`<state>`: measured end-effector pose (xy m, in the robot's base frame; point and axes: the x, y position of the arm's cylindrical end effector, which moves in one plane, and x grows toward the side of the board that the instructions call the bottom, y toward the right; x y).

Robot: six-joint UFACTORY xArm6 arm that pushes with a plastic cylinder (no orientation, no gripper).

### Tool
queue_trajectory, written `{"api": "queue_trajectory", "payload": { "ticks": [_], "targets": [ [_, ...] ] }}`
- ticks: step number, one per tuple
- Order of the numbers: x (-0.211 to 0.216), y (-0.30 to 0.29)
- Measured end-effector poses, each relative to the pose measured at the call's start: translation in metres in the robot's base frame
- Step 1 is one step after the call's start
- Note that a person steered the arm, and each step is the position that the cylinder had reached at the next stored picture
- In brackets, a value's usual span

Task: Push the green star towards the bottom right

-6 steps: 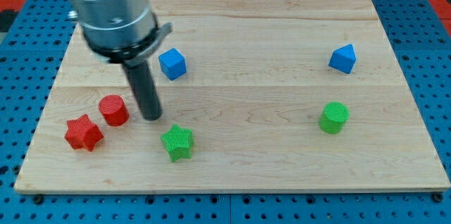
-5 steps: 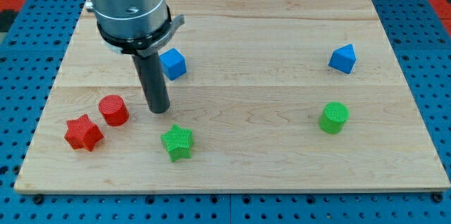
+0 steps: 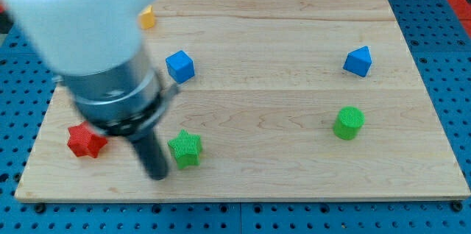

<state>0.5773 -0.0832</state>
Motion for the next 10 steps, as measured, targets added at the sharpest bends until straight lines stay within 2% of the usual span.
{"api": "queue_trajectory", "payload": {
  "ticks": [1, 2, 3, 4, 6, 7, 8, 9, 10],
  "targets": [
    [-0.024, 0.071],
    [-0.018, 0.073],
    [-0.008, 0.021],
    [-0.036, 0.034],
    [-0.034, 0.123],
    [-0.016, 0.058],
    [-0.048, 0.023],
    [-0.076, 0.073],
    [-0.076, 0.146]
  ]
}}
